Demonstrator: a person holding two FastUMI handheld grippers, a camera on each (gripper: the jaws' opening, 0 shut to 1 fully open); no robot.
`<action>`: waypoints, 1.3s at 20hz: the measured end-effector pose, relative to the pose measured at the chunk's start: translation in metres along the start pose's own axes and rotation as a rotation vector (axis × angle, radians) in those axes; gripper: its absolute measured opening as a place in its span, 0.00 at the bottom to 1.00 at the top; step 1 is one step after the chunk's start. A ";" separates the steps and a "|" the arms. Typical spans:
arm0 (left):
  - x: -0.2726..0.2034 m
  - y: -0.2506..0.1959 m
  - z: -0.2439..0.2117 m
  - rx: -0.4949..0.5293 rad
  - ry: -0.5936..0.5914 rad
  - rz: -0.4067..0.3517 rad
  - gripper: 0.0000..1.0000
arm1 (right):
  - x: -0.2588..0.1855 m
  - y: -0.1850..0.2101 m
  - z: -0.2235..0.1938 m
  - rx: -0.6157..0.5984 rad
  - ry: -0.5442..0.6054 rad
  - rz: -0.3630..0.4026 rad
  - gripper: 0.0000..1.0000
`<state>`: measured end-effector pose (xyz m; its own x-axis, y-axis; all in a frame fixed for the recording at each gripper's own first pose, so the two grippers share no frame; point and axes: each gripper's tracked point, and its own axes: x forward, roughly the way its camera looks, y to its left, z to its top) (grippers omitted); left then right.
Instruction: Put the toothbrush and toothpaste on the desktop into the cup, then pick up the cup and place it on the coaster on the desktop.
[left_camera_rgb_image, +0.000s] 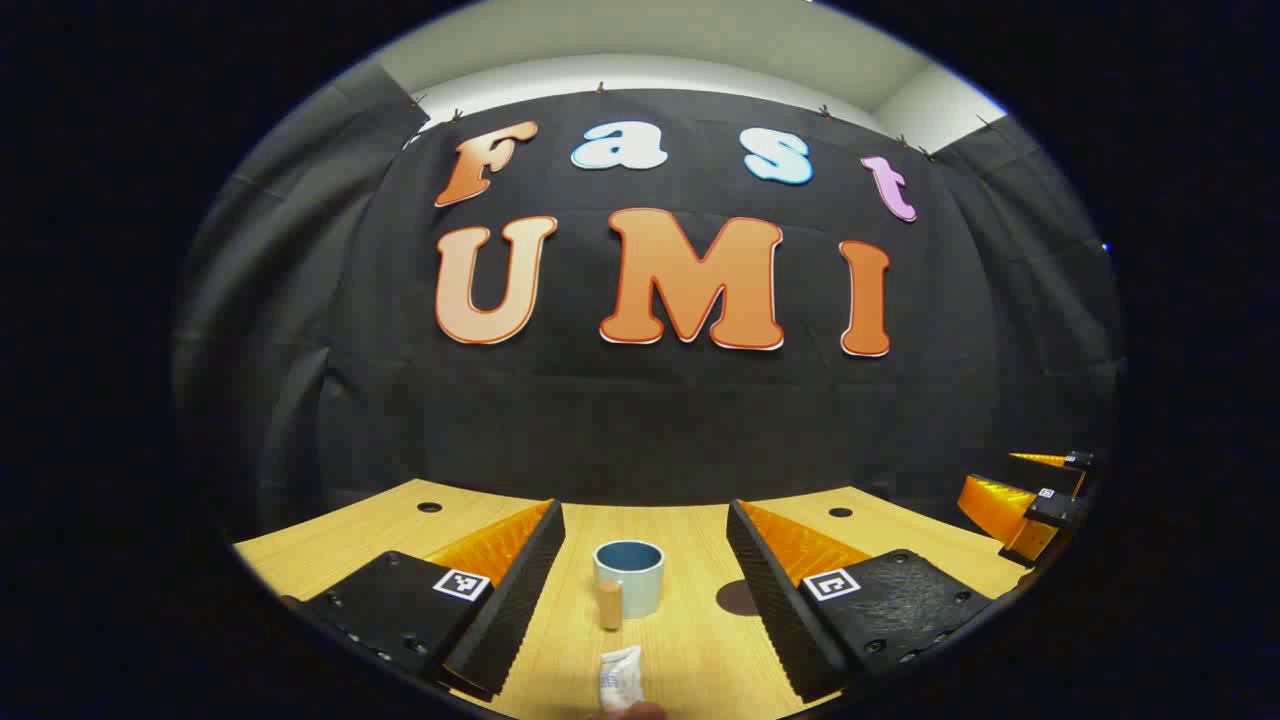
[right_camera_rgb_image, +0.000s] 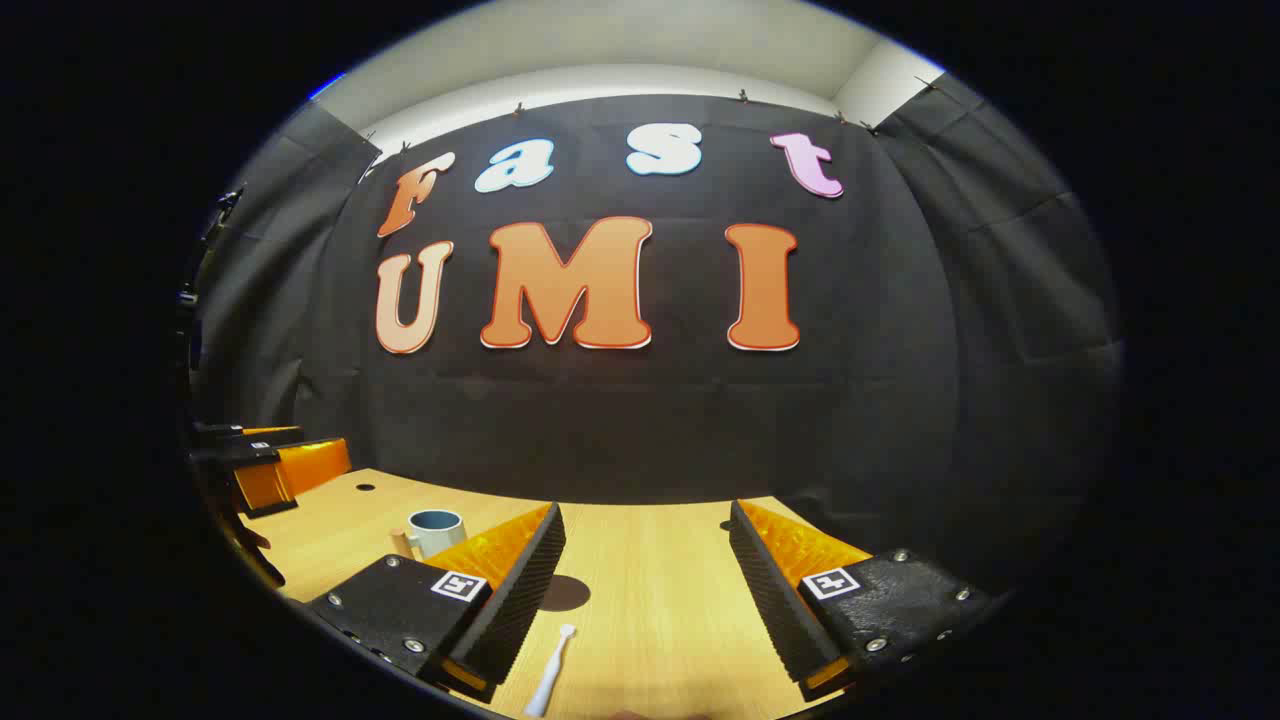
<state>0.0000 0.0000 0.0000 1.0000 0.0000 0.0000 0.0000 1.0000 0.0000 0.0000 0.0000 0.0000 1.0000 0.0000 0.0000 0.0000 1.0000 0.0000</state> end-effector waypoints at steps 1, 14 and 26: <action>0.001 0.012 0.000 -0.007 0.004 0.012 1.00 | 0.003 0.005 0.000 -0.005 0.005 0.003 0.99; 0.017 0.032 0.020 0.013 -0.059 0.002 1.00 | 0.016 0.043 0.016 -0.035 -0.014 0.080 0.99; 0.023 0.031 -0.001 0.047 0.094 -0.023 0.98 | 0.022 0.046 0.012 -0.046 0.096 0.133 0.99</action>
<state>0.0235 0.0314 -0.0006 0.9953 -0.0208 -0.0947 0.0253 0.9986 0.0461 0.0224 0.0455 0.0124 0.9866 0.1299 -0.0987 -0.1343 0.9901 -0.0397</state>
